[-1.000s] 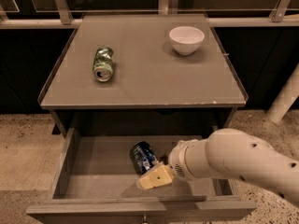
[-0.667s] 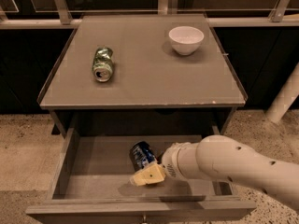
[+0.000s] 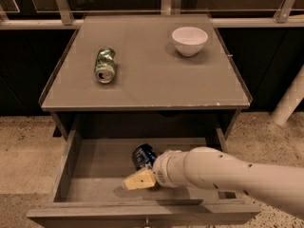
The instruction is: Pick pepsi can from top drawer and place on counter
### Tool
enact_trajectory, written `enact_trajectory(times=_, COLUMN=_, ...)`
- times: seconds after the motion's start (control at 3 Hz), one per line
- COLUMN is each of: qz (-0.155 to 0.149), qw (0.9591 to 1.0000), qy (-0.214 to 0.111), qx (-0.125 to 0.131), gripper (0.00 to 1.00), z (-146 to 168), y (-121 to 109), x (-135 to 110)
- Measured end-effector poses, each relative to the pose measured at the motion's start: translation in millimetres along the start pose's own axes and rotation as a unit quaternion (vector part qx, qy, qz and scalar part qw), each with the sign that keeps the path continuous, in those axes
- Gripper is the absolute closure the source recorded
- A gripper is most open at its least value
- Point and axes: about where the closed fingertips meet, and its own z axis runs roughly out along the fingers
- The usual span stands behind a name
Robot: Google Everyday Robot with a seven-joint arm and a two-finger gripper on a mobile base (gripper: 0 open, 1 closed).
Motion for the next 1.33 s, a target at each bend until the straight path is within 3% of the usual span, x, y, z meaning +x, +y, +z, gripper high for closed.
enact_trajectory(times=0.67, qz=-0.003, qw=0.9999, qy=0.012, qx=0.009, gripper=0.00, z=31.1, y=7.9, x=15.7)
enact_trajectory(times=1.33, qz=-0.008, qw=0.9999, qy=0.013, qx=0.006, gripper=0.42, z=34.4, y=12.0, x=13.6)
